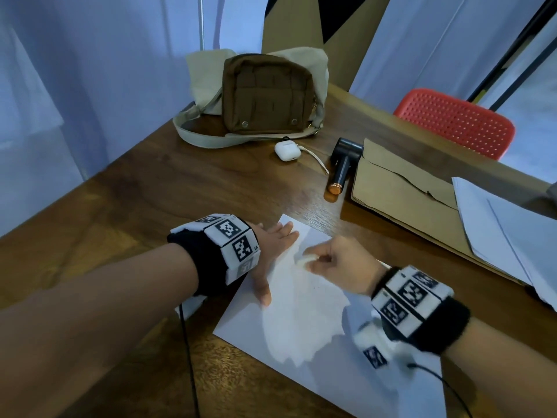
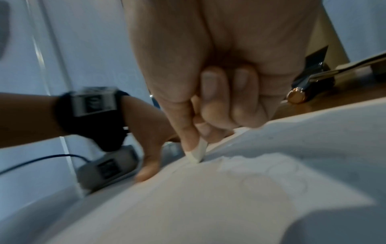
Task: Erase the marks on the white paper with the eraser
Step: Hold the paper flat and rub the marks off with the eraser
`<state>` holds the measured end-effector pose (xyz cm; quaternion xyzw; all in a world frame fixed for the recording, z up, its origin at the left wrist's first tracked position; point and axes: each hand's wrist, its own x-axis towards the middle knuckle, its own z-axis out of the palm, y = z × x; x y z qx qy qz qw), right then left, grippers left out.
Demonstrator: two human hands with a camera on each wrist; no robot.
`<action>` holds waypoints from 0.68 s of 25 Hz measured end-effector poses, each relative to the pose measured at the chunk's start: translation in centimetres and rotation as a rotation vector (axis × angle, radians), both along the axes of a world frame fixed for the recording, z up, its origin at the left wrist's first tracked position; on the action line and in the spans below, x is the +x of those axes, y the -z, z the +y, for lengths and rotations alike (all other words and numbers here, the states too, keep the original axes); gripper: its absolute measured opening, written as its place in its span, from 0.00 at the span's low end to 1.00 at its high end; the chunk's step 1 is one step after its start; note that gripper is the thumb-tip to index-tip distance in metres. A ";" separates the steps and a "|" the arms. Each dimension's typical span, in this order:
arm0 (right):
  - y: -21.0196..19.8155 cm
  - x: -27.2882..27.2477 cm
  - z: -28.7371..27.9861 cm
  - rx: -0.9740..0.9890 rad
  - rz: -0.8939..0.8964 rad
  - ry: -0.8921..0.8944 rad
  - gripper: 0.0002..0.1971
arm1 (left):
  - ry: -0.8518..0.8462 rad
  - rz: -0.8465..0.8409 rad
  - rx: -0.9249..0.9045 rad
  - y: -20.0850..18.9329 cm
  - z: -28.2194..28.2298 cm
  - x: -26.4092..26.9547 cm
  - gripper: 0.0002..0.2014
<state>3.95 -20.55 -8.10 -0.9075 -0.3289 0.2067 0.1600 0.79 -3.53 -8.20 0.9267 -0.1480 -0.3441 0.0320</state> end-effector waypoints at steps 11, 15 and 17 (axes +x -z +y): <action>0.2 -0.8 -1.0 0.055 0.010 0.044 0.09 | 0.001 0.007 0.021 -0.2 -0.1 -0.1 0.64; -0.6 -3.0 -2.0 -0.008 0.215 -0.107 0.09 | -0.012 0.013 0.043 -0.1 -0.4 -0.1 0.64; -0.5 -0.7 -1.3 0.008 0.100 0.028 0.09 | -0.002 0.009 0.041 -0.2 -0.4 -0.1 0.64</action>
